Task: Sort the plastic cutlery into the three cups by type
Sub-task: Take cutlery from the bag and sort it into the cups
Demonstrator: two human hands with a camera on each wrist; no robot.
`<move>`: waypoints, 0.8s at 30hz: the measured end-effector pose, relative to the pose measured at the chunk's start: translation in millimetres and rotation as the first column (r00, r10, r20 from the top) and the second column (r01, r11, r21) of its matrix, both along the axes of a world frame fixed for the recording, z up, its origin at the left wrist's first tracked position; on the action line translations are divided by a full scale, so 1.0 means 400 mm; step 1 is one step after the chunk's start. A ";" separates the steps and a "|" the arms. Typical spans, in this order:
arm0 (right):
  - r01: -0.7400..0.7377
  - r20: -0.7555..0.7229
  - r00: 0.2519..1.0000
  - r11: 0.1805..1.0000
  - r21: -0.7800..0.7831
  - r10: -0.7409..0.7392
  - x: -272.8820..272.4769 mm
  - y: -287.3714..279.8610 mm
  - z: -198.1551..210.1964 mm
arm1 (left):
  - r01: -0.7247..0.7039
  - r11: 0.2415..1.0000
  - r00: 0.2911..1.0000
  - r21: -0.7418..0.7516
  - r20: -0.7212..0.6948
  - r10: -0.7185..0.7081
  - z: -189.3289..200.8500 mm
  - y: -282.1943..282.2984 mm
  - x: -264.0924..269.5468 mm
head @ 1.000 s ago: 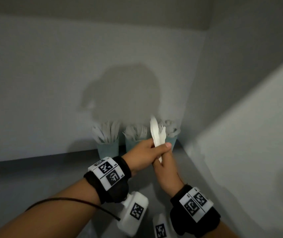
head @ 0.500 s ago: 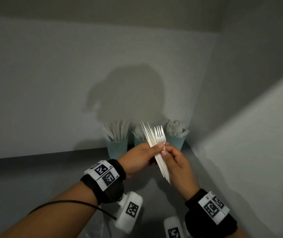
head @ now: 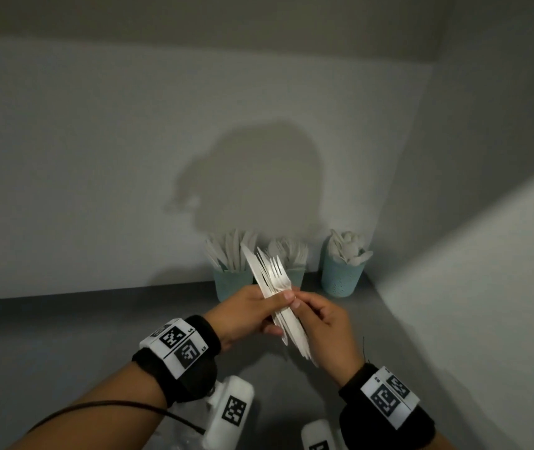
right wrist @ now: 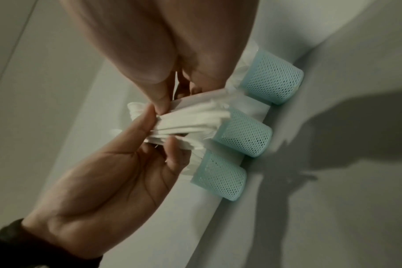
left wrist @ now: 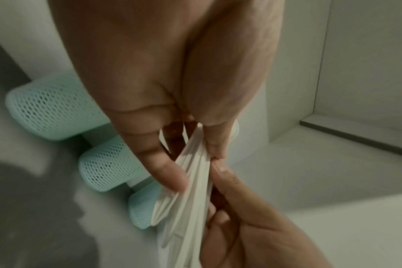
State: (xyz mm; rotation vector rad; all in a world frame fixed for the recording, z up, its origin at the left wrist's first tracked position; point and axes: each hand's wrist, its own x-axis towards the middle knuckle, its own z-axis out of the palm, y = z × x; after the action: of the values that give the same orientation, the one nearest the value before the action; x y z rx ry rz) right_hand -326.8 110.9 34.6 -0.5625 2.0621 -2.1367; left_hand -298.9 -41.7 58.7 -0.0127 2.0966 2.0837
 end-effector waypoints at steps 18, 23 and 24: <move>-0.233 0.003 0.971 0.950 0.207 0.237 -0.091 -0.129 0.056 | -0.143 0.931 0.972 -0.336 -0.227 0.067 -0.003 -0.151 -0.020; 0.016 -0.140 0.990 0.962 0.274 0.024 -0.199 -0.134 0.135 | -0.316 0.934 0.932 -0.167 -0.239 0.272 -0.002 -0.196 -0.027; 0.097 -0.192 0.980 0.955 0.280 -0.043 -0.229 -0.131 0.150 | -0.329 0.931 0.926 -0.159 -0.249 0.285 -0.004 -0.208 -0.026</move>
State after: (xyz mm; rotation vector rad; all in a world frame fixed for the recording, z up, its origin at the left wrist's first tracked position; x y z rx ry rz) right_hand -418.3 58.7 94.7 -0.6764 2.4707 -1.8264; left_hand -309.4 -124.7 57.1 -0.1549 2.5803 2.1148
